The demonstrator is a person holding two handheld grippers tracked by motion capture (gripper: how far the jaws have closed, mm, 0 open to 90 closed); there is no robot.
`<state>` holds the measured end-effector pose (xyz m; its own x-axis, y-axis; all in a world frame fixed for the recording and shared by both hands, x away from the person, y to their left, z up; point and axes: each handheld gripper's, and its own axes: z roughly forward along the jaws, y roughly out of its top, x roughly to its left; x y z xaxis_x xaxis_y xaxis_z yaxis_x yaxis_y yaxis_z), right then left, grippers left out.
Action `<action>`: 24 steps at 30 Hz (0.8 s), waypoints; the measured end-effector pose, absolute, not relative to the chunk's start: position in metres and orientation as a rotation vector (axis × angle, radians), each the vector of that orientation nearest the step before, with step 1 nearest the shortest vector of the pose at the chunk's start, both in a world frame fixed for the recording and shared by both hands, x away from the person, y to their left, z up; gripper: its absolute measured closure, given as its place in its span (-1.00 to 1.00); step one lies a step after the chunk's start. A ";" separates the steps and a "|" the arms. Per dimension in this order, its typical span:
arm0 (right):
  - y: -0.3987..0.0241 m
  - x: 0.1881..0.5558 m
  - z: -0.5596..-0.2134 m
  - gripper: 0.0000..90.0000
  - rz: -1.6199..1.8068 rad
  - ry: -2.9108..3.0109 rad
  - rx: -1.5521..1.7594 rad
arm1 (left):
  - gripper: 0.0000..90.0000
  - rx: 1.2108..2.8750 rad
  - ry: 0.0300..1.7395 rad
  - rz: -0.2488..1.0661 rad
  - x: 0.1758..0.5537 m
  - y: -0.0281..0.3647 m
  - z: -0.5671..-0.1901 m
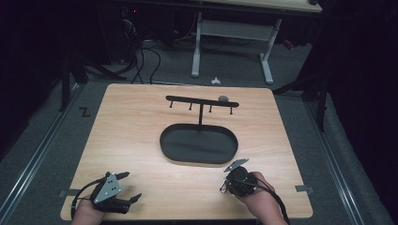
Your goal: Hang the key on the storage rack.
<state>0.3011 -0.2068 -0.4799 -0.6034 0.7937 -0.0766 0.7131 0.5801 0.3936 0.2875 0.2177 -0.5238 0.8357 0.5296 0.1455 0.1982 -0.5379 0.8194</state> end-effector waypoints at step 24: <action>-0.225 0.305 -0.493 0.75 0.465 2.555 1.341 | -0.66 2.141 0.530 0.471 0.288 0.217 -0.524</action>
<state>0.3052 -0.2249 -0.4927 -0.5604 0.8270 -0.0456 0.7579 0.5342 0.3744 0.2880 0.2172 -0.5245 0.8388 0.5258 0.1413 0.2024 -0.5421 0.8156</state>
